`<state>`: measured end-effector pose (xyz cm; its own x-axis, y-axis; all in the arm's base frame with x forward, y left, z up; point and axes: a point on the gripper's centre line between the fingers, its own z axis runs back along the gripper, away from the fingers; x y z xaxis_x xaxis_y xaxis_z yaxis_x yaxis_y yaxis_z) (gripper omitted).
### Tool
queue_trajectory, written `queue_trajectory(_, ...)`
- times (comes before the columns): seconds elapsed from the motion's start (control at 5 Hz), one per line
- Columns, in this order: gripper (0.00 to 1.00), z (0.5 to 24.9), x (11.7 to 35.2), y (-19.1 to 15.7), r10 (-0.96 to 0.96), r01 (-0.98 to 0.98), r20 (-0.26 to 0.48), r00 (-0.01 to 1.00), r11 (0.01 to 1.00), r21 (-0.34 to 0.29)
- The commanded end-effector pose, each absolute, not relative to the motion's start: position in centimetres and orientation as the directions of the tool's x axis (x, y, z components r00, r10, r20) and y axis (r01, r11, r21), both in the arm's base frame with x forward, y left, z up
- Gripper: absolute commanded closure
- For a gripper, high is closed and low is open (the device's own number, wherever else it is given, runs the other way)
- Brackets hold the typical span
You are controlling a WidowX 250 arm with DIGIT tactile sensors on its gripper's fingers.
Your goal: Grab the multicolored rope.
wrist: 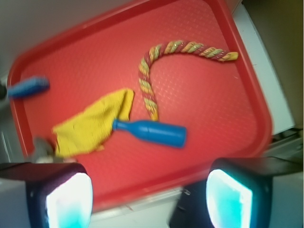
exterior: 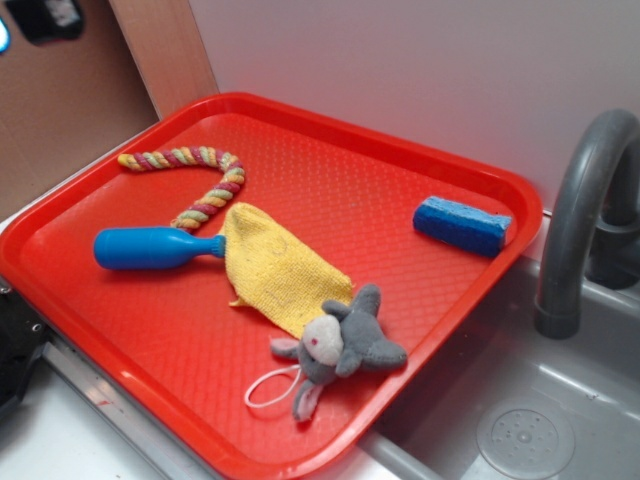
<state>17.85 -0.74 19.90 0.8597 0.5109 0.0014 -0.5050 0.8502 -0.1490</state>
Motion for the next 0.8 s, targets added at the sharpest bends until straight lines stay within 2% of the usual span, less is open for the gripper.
queue_trajectory(0.0, 0.00, 16.0, 21.9, 0.0, 0.689, -0.677, 0.066, 0.722, 0.723, -0.139)
queue_trajectory(0.4, 0.00, 12.3, 25.8, -0.1, 0.665, -0.661, 0.169, 0.728, 0.746, -0.089)
queue_trajectory(0.6, 0.00, 9.0, 27.1, 0.6, 0.632, -0.616, 0.169, 0.756, 0.775, -0.140)
